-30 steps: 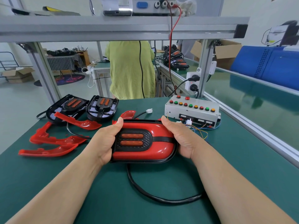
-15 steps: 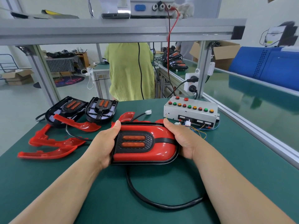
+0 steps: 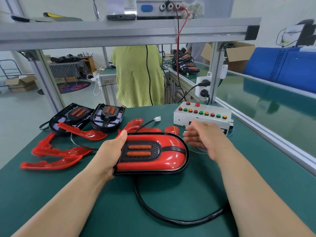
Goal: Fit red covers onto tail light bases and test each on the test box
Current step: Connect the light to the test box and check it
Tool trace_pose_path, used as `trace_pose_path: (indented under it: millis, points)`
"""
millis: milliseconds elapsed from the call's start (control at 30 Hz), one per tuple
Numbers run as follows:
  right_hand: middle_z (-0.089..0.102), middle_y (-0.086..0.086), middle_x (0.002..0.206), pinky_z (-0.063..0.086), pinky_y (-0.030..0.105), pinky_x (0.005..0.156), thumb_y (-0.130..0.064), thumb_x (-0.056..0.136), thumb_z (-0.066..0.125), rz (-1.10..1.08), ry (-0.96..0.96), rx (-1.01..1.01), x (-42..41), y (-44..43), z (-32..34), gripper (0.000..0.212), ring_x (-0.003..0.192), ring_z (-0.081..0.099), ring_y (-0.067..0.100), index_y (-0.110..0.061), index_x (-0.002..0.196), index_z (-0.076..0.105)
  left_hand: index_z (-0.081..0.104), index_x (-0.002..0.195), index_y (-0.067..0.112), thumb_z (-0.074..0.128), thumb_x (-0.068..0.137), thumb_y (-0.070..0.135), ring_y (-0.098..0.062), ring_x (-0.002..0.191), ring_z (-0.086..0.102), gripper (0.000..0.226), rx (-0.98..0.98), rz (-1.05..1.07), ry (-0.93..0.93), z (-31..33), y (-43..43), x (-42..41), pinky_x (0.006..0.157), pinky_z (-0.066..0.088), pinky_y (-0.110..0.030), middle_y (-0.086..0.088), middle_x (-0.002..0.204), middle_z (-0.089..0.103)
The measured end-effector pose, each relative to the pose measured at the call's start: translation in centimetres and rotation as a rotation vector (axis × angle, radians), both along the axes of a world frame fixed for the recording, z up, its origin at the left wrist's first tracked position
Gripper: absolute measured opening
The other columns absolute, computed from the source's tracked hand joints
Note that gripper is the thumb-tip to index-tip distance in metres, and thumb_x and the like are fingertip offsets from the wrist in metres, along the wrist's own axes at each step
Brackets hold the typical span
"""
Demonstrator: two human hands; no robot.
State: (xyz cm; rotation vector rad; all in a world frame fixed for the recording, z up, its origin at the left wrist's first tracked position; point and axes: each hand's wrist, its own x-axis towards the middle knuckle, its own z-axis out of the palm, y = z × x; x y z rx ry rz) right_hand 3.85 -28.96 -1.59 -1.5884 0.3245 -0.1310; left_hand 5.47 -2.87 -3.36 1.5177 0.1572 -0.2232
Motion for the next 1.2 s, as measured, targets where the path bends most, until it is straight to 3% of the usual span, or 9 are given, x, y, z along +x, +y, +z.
trace_pose_path:
  millis: [133,267,533,700,833,967,1067,1133,1200]
  points:
    - [0.073,0.014,0.078,0.053,0.020,0.051,-0.006,0.091,0.059,-0.057,0.001,-0.172,0.2,-0.7,-0.3,0.014,0.056,0.065,0.014,-0.008,0.081,0.068,0.069,0.104,0.006,0.050,0.100,0.047,-0.032,0.066,0.074,0.045,-0.118,0.129,0.041,0.0,0.6,0.5,0.051,0.058,-0.043,-0.018,0.086,0.076]
    - [0.069,-0.001,0.079,0.048,0.028,0.068,-0.011,0.086,0.068,-0.011,0.070,-0.642,0.4,-0.5,-0.9,0.023,0.074,0.060,0.016,-0.026,0.069,0.067,0.064,0.093,0.016,0.058,0.094,0.053,-0.023,0.046,0.067,0.038,-0.182,0.230,0.106,-0.2,1.6,1.2,0.040,0.053,-0.036,-0.006,0.061,0.071]
    - [0.070,0.006,0.113,0.052,0.031,0.085,-0.003,0.086,0.056,-0.070,0.127,-1.018,1.0,-0.3,-1.2,0.036,0.104,0.062,0.028,-0.024,0.111,0.073,0.063,0.095,0.017,0.063,0.091,0.052,-0.019,0.051,0.068,0.035,-0.243,0.275,0.148,-0.5,2.3,1.8,0.050,0.057,-0.033,-0.002,0.061,0.070]
    - [0.065,0.003,0.119,0.037,0.028,0.075,-0.016,0.088,0.060,-0.247,0.051,-0.985,1.1,-0.7,-1.5,0.030,0.109,0.058,0.027,-0.025,0.116,0.067,0.063,0.090,0.017,0.061,0.093,0.052,-0.022,0.044,0.066,0.035,-0.200,0.246,0.100,-0.6,1.8,1.7,0.040,0.053,-0.034,-0.004,0.057,0.069]
    - [0.072,0.000,0.110,0.050,0.031,0.087,-0.013,0.089,0.061,-0.144,-0.094,-0.765,0.8,-0.6,-1.3,0.024,0.098,0.067,0.019,-0.022,0.107,0.072,0.065,0.098,0.012,0.058,0.096,0.048,-0.029,0.053,0.071,0.037,-0.186,0.218,0.079,-0.6,1.5,1.7,0.044,0.055,-0.042,-0.010,0.067,0.073]
    - [0.072,-0.001,0.093,0.049,0.018,0.050,-0.008,0.095,0.056,-0.073,-0.271,-0.314,0.2,0.1,-0.4,0.025,0.067,0.072,0.007,-0.028,0.088,0.069,0.063,0.092,0.015,0.061,0.094,0.050,-0.024,0.045,0.067,0.035,-0.210,0.255,0.119,-0.5,1.7,1.8,0.041,0.054,-0.036,-0.006,0.058,0.069]
    - [0.071,-0.002,0.096,0.048,0.018,0.046,-0.006,0.095,0.050,-0.189,-0.324,-0.124,-0.1,-1.4,0.8,0.028,0.064,0.073,0.010,-0.024,0.087,0.070,0.062,0.092,0.015,0.063,0.092,0.049,-0.020,0.047,0.067,0.034,-0.273,0.288,0.159,-0.3,2.2,1.9,0.043,0.055,-0.033,-0.003,0.059,0.069]
    - [0.072,0.000,0.095,0.053,0.021,0.053,-0.006,0.091,0.052,-0.329,-0.302,-0.223,-0.2,-3.1,1.1,0.026,0.062,0.071,0.009,-0.024,0.082,0.069,0.062,0.093,0.015,0.063,0.092,0.049,-0.020,0.047,0.068,0.034,-0.282,0.286,0.164,-0.4,2.3,1.9,0.043,0.056,-0.033,-0.003,0.059,0.069]
    - [0.072,0.004,0.102,0.057,0.034,0.079,-0.005,0.088,0.052,-0.407,-0.185,-0.492,-0.1,-4.4,0.9,0.026,0.083,0.071,0.019,-0.024,0.084,0.069,0.062,0.092,0.015,0.063,0.092,0.050,-0.020,0.045,0.067,0.034,-0.274,0.281,0.158,-0.4,2.1,2.0,0.042,0.055,-0.032,-0.003,0.058,0.069]
